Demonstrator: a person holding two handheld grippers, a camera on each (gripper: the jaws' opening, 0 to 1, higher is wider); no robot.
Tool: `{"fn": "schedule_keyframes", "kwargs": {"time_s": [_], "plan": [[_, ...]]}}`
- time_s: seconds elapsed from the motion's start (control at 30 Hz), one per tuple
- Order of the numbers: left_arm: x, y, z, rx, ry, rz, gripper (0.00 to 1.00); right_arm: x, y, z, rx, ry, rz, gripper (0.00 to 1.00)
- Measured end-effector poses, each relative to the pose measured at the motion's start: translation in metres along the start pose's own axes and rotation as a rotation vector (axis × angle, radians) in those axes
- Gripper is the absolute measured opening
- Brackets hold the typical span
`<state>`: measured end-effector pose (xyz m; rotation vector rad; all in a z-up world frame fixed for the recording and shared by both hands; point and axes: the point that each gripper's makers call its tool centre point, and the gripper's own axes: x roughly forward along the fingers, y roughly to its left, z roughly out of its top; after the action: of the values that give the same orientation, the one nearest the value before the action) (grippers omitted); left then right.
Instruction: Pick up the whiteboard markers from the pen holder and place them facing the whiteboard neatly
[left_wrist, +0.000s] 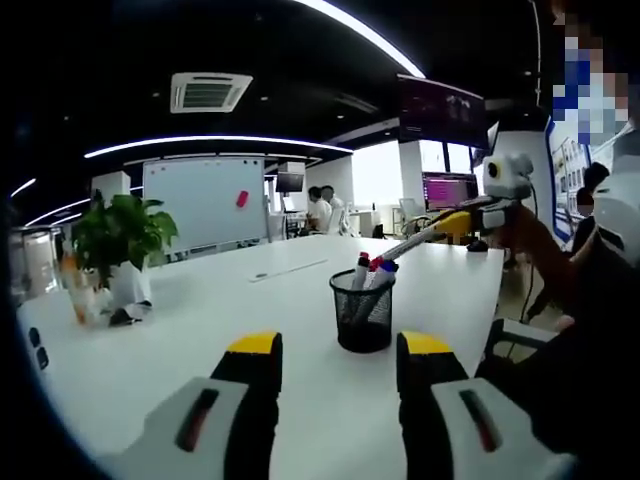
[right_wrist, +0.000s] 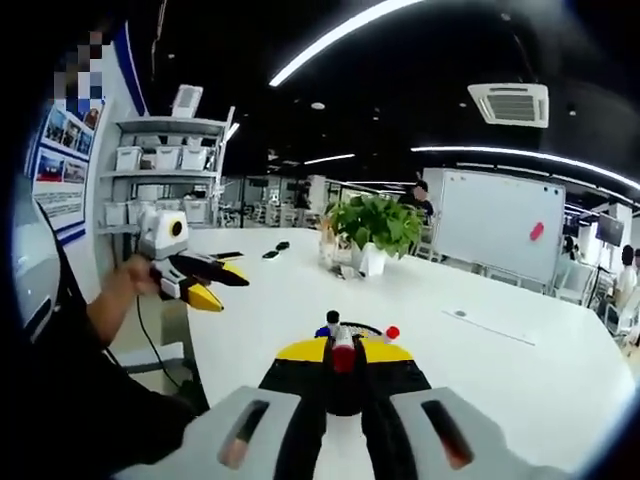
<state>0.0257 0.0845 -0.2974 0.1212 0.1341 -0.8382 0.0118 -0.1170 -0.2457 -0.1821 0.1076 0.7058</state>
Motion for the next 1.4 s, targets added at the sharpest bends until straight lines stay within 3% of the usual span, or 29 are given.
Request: {"fn": "schedule_keyframes", "kwargs": {"time_s": [0.53, 0.77, 1.0, 1.2, 1.4], "plan": [[0.0, -0.001, 0.001, 0.003, -0.002, -0.001, 0.47, -0.009, -0.016, 0.011, 0.019, -0.048, -0.051, 0.13], [0.0, -0.001, 0.0, 0.004, 0.0, -0.002, 0.47, -0.022, -0.038, 0.016, 0.041, -0.107, -0.14, 0.13], [0.001, -0.001, -0.001, 0.003, 0.002, -0.004, 0.47, -0.028, -0.05, 0.014, 0.024, -0.103, -0.197, 0.13], [0.002, -0.002, -0.001, 0.002, 0.001, -0.006, 0.47, -0.027, -0.056, 0.015, -0.003, -0.155, -0.217, 0.13], [0.0, -0.001, -0.001, 0.001, 0.0, -0.002, 0.47, -0.021, -0.061, 0.001, -0.009, -0.141, -0.251, 0.13]]}}
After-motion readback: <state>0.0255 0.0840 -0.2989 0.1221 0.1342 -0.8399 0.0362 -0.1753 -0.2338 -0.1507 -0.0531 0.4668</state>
